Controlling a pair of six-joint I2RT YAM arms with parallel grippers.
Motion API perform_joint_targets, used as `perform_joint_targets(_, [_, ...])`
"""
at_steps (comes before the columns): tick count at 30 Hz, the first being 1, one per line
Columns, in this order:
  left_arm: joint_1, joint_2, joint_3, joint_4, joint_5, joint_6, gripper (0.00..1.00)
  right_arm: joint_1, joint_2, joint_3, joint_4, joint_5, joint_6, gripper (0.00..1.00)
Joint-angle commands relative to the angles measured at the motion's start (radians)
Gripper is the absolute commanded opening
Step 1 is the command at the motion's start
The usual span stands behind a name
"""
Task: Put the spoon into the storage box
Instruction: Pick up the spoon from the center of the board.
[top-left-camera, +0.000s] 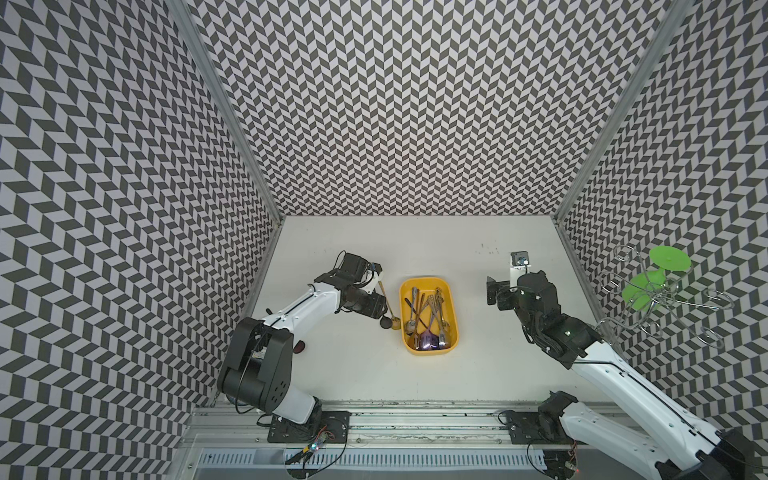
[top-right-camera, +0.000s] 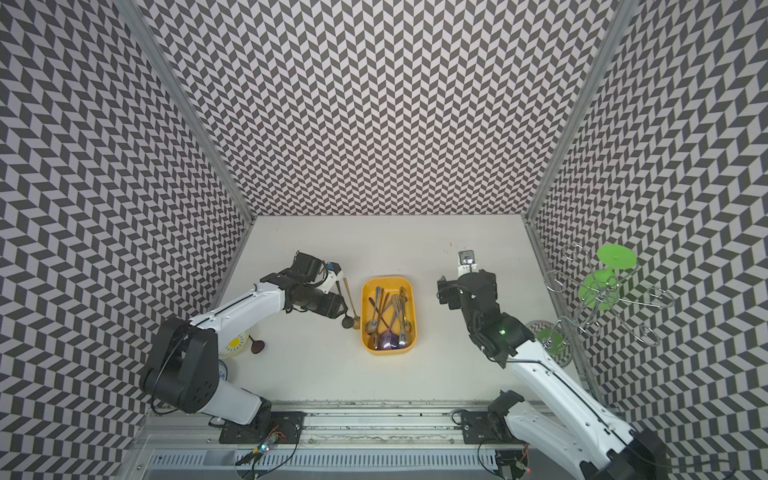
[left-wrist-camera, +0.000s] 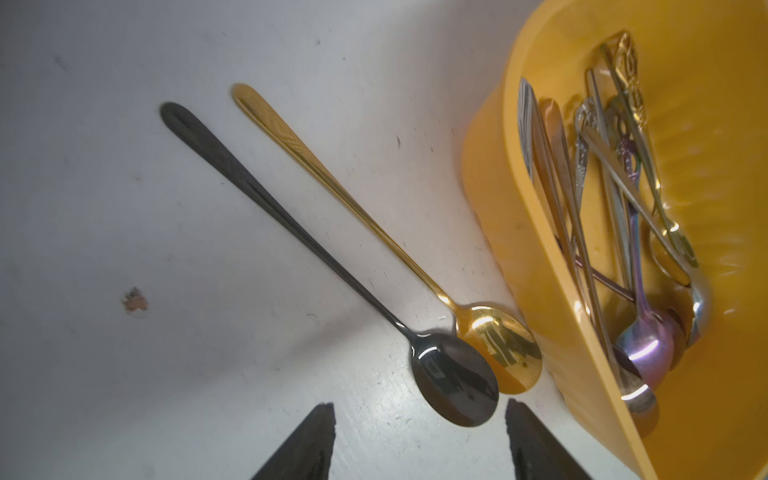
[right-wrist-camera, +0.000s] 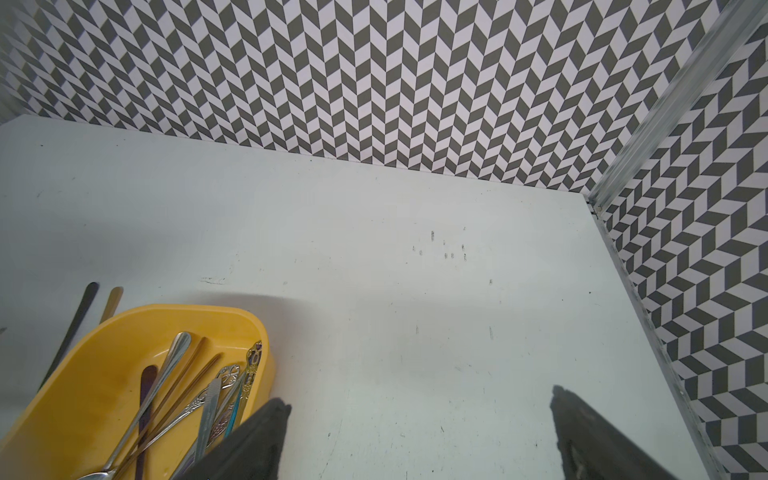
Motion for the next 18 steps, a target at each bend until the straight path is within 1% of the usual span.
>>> perform_joint_targets(1, [-0.038,-0.002,-0.032,-0.003,-0.045,0.070,0.70,-0.004,-0.018,-0.010,0.053,0.016,-0.008,1.00])
perform_joint_targets(4, [-0.072,0.019,-0.050,-0.006,-0.080,0.082,0.75,-0.004,-0.037,-0.029,0.072,0.021,-0.010,1.00])
perform_joint_targets(10, [-0.110,0.065,-0.026,-0.010,-0.102,0.080,0.75,-0.004,-0.056,-0.051,0.088,0.019,-0.009,1.00])
perform_joint_targets(15, [-0.138,0.110,0.004,0.002,-0.139,0.062,0.77,-0.004,-0.065,-0.056,0.092,0.023,-0.012,1.00])
perform_joint_targets(18, [-0.150,0.134,0.006,0.010,-0.142,0.046,0.80,-0.004,-0.073,-0.066,0.099,0.028,-0.016,1.00])
